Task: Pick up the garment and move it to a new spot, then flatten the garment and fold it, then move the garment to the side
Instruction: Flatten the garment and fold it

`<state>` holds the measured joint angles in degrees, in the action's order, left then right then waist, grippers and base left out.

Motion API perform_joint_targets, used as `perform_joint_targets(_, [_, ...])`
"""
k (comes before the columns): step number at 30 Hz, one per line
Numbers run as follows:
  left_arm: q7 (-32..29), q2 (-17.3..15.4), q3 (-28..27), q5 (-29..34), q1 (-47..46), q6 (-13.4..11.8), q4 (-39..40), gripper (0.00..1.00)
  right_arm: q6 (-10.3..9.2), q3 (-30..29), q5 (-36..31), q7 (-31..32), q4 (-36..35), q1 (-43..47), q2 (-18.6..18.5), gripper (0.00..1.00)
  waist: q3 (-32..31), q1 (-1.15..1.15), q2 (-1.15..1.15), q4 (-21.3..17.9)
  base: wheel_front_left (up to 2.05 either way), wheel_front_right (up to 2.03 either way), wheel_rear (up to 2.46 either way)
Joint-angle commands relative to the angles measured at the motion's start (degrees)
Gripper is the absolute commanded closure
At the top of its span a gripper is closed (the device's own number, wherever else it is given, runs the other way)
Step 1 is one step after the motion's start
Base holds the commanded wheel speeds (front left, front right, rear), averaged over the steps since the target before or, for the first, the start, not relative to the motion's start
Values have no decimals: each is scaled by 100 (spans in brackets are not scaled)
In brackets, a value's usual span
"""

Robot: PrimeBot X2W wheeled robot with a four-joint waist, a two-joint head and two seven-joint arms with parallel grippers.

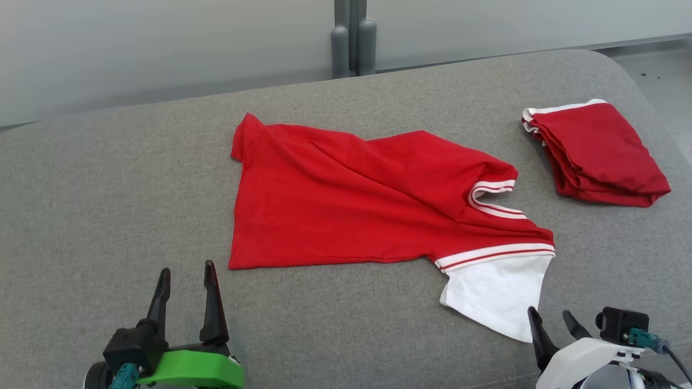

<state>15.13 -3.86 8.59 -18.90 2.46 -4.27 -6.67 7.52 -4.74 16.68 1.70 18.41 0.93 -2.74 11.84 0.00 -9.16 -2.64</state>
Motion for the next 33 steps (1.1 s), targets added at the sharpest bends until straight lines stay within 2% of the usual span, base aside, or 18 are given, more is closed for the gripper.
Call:
perform_joint_targets(1, [-1, 12, -19, 45, -117, 32, -8, 0, -6, 16, 45, 10, 134, 14, -16, 0, 126, 0, -1, -13, 0, 0, 0])
perform_joint_targets(18, [-2, 10, -21, 134, -301, 100, -125, 0, -2, 346, 248, -272, 2261, -915, -3, 0, 317, 0, -1, 300, 0, 0, 0])
perform_joint_targets(19, [-2, 9, -28, 137, -297, 105, -125, 0, -2, 381, 280, -300, 2347, -957, 13, 11, 321, 0, -1, 312, 0, 0, 0])
perform_joint_targets(21, [-1, 11, -40, 138, -296, 108, -123, 0, 5, 468, 256, -312, 2513, -1035, 25, 64, 324, 0, -1, 329, 0, 0, 0])
perform_joint_targets(23, [-1, 13, -49, 130, -292, 112, -125, 0, 7, 538, 236, -349, 2642, -1095, 39, 100, 321, 0, -1, 335, 0, 0, 0])
perform_joint_targets(28, [-1, 24, -71, 121, -258, 97, -117, 0, 0, 574, 334, -584, 2642, -1245, 2, 100, 290, 0, -1, 295, 0, 0, 0])
perform_joint_targets(33, [-1, 27, -64, 119, -217, 112, -129, 0, -3, 558, 557, -842, 2092, -1375, -18, 100, 244, 0, -1, 187, 0, 0, 0])
